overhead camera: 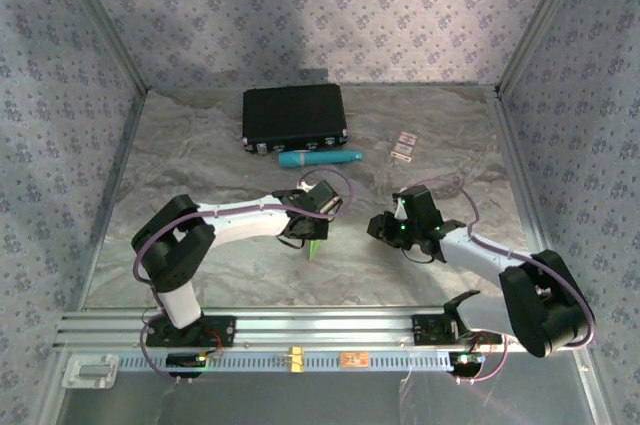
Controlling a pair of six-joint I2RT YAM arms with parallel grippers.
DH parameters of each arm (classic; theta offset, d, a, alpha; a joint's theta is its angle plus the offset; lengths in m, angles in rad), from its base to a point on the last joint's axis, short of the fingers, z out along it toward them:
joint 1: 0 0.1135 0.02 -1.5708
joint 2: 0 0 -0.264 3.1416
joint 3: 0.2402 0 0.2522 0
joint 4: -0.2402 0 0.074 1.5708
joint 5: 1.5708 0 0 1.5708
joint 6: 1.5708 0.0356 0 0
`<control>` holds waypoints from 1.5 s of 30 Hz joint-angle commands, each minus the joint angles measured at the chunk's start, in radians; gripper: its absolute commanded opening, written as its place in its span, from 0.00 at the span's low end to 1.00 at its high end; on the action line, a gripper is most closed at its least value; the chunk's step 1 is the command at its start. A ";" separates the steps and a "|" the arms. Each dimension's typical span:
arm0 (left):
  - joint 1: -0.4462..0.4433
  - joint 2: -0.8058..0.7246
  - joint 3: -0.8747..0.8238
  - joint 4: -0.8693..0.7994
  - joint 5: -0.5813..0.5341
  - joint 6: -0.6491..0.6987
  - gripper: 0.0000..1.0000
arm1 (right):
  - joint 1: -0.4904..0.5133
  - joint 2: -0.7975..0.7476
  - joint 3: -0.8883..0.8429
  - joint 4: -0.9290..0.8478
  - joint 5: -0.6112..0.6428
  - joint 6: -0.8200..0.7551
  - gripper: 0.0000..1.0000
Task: Fold a paper plane with a square sheet of paper (pick it up from the middle)
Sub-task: Move the paper plane to the center of the table.
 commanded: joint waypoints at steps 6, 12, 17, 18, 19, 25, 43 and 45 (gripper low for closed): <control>-0.006 0.027 0.008 -0.014 0.013 -0.010 0.15 | 0.020 0.033 0.046 0.015 0.014 -0.004 0.27; -0.005 0.041 0.008 -0.011 0.014 -0.010 0.16 | 0.027 0.040 0.052 0.014 0.017 -0.006 0.27; -0.006 0.054 0.008 -0.016 0.016 -0.010 0.17 | 0.031 0.039 0.052 0.012 0.022 -0.006 0.27; -0.006 0.056 0.007 -0.017 0.016 -0.010 0.17 | 0.031 0.041 0.052 0.012 0.022 -0.007 0.27; -0.006 0.056 0.008 -0.017 0.015 -0.011 0.17 | 0.032 0.041 0.051 0.010 0.022 -0.007 0.27; -0.012 0.071 0.012 -0.038 0.002 -0.019 0.18 | 0.033 0.040 0.053 0.012 0.021 -0.007 0.27; -0.082 0.186 0.115 -0.179 -0.079 -0.186 0.33 | 0.013 -0.017 0.054 -0.048 0.017 -0.053 0.27; -0.088 0.191 0.121 -0.183 -0.082 -0.204 0.34 | 0.002 -0.028 0.050 -0.052 0.007 -0.059 0.27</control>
